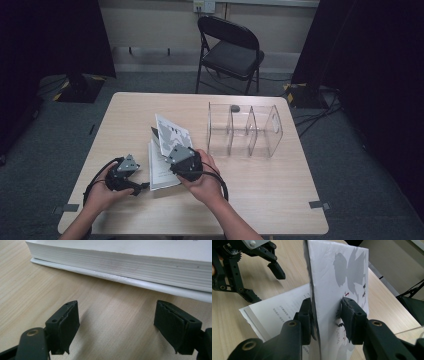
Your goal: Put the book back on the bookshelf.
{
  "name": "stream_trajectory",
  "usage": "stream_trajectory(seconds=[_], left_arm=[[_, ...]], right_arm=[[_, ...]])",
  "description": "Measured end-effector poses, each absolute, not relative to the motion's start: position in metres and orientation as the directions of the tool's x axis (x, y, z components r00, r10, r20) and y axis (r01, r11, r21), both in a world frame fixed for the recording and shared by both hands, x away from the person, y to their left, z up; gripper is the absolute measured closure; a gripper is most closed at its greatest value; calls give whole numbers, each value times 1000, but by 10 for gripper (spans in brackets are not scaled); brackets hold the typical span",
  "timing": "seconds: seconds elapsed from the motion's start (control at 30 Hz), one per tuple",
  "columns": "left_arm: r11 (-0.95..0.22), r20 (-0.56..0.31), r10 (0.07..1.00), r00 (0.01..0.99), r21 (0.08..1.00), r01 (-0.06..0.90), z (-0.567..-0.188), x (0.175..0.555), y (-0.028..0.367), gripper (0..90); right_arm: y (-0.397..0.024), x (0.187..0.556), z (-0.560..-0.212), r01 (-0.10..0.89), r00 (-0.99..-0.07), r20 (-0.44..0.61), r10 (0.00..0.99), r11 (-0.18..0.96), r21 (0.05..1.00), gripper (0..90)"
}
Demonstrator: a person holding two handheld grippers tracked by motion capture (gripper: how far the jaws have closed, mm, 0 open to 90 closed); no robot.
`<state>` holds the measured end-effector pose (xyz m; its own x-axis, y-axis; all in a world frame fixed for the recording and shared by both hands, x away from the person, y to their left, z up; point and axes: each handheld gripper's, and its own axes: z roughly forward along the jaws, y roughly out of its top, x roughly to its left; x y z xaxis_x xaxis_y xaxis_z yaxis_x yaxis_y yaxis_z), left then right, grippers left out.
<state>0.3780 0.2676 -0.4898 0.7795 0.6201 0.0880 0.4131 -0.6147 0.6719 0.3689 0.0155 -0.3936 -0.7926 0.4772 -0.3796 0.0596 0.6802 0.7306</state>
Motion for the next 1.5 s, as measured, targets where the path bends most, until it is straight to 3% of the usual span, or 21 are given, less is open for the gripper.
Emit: stream_trajectory(seconds=[0.5, 1.17, 1.5], left_arm=[[-590, 85, 639, 765, 693, 415, -493, 387, 252, 169], [-632, 237, 583, 777, 733, 251, -474, 378, 243, 170], [-674, 317, 508, 801, 725, 140, -464, 373, 239, 225]], right_arm=[[16, 370, -382, 76, -801, -366, 475, 686, 723, 640], [20, 373, -370, 56, -820, -376, 431, 715, 697, 641], [22, 376, -366, 50, -833, -374, 407, 729, 683, 639]])
